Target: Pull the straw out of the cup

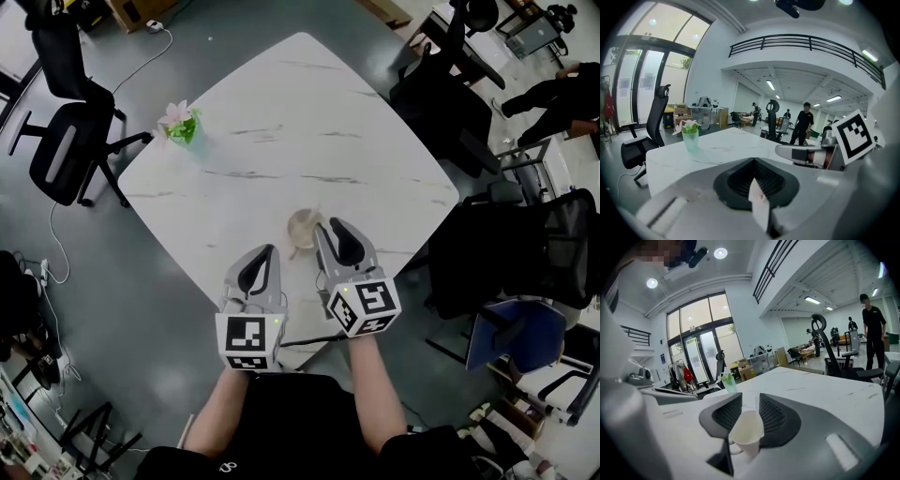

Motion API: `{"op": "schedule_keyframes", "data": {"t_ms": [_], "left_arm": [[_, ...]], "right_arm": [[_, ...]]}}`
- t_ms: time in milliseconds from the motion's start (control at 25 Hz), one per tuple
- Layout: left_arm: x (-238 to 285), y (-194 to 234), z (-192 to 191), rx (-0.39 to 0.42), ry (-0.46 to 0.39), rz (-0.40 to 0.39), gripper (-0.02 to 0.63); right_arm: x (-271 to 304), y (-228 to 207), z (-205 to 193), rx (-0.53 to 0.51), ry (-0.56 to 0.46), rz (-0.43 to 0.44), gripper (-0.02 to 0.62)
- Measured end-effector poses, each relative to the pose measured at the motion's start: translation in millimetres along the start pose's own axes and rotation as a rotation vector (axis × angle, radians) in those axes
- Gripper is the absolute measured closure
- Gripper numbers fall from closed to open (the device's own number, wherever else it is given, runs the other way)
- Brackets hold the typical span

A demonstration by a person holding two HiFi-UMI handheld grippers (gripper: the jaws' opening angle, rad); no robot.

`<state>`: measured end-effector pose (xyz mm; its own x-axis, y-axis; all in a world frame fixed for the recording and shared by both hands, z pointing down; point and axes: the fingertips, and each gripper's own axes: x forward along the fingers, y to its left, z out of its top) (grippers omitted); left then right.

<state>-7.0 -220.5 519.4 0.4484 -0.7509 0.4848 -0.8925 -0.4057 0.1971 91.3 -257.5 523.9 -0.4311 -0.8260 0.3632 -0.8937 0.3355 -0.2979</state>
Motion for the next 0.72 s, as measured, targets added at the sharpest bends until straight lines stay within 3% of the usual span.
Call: {"op": "schedule_keyframes", "data": {"t_ms": [720], "left_arm": [[5.3, 24.2, -11.5, -0.015, 0.025, 0.049, 0.606]], "right_arm": [[40.4, -13.7, -28.0, -0.018, 0.077, 0.011, 0.472]]}}
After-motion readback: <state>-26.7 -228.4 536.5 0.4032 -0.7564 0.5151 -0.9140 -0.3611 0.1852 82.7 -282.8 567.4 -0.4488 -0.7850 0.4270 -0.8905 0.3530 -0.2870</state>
